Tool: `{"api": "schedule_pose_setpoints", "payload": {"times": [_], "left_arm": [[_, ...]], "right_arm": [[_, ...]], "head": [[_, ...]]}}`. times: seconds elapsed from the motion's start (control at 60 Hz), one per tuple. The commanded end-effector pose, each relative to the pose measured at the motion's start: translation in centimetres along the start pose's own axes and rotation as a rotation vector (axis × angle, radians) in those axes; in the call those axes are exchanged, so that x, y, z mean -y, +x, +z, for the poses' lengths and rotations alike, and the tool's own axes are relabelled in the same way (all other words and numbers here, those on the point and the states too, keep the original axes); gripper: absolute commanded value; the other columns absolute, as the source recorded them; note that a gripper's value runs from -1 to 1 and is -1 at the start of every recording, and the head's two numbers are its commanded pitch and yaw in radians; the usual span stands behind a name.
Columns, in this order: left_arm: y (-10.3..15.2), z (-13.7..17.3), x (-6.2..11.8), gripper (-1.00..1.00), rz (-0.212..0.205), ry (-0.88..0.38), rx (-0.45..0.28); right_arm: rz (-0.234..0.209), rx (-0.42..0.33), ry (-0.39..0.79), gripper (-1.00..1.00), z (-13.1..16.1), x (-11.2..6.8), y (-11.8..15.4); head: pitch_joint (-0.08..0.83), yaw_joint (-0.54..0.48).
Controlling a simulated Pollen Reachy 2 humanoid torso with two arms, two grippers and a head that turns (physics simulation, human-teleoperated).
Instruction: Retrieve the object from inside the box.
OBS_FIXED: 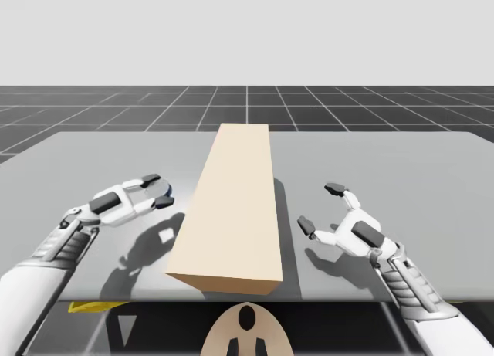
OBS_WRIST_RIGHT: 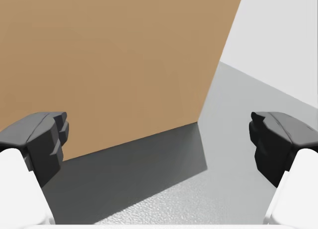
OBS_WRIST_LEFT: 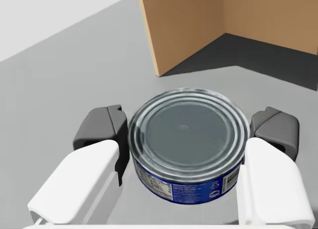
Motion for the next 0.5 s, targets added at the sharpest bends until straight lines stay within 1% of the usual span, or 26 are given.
{"api": "schedule_pose_setpoints", "payload": {"times": [0.017, 0.033, 0.05, 0.083, 0.1, 0.133, 0.15, 0.183, 0.267, 0.35, 0.383, 0.417, 0.433, 0.467, 0.483, 0.5], "left_arm": [[4.3, -0.3, -3.3, 1.00, -0.046, 0.103, 0.067], [4.5, -0.3, -3.5, 1.00, -0.048, 0.109, 0.069], [5.4, -0.5, -4.1, 1.00, -0.052, 0.122, 0.077], [5.9, -0.6, -4.4, 1.00, -0.056, 0.131, 0.081], [6.8, -0.9, -4.8, 1.00, -0.066, 0.147, 0.087], [7.3, -1.0, -5.0, 1.00, -0.067, 0.151, 0.093], [8.0, -1.3, -5.3, 1.00, -0.075, 0.159, 0.098], [8.5, -1.5, -5.5, 1.00, -0.085, 0.166, 0.099], [10.7, -2.4, -6.0, 1.00, -0.104, 0.188, 0.114], [12.3, -3.2, -6.1, 1.00, -0.115, 0.196, 0.122], [13.1, -3.5, -6.0, 1.00, -0.124, 0.205, 0.128], [13.6, -3.7, -5.9, 1.00, -0.129, 0.204, 0.133], [14.3, -4.0, -5.8, 1.00, -0.136, 0.205, 0.140], [14.9, -4.2, -5.7, 1.00, -0.144, 0.210, 0.144], [15.8, -4.4, -5.6, 1.00, -0.161, 0.209, 0.151], [16.1, -4.4, -5.6, 1.00, -0.166, 0.209, 0.154]], "right_arm": [[0.001, 0.000, -0.003, -1.00, 0.0, 0.1, 0.0], [0.002, 0.000, -0.003, -1.00, 0.0, 0.1, 0.0], [0.003, 0.000, -0.003, -1.00, 0.0, 0.1, 0.0], [0.005, 0.000, -0.003, -1.00, 0.0, 0.1, 0.0], [0.005, 0.000, -0.004, -1.00, 0.0, 0.1, 0.0], [0.005, 0.001, -0.004, -1.00, 0.0, 0.1, 0.0], [0.006, 0.002, -0.004, -1.00, 0.1, 0.1, 0.0], [0.006, 0.002, -0.004, -1.00, 0.1, 0.1, 0.0], [0.012, 0.003, 0.000, -1.00, 0.1, 0.2, 0.0], [0.022, 0.007, 0.003, -1.00, 0.2, 0.3, 0.1], [0.038, 0.006, 0.000, -1.00, 0.3, 0.5, 0.0], [0.041, 0.006, 0.000, -1.00, 0.3, 0.6, 0.0], [0.039, 0.004, -0.004, -1.00, 0.3, 0.7, 0.0], [0.042, -0.002, -0.014, -1.00, 0.4, 0.8, -0.1], [0.043, -0.014, -0.021, -1.00, 0.4, 0.9, -0.2], [0.042, -0.016, -0.023, -1.00, 0.4, 0.9, -0.2]], "head": [[-0.016, -0.02], [-0.016, -0.02], [-0.016, -0.02], [-0.016, -0.02], [-0.016, -0.02], [-0.016, -0.02], [-0.016, -0.02], [-0.016, -0.02], [-0.014, -0.02], [-0.014, -0.02], [-0.014, -0.03], [-0.014, -0.03], [-0.013, -0.03], [-0.013, -0.03], [-0.012, -0.03], [-0.012, -0.03]]}}
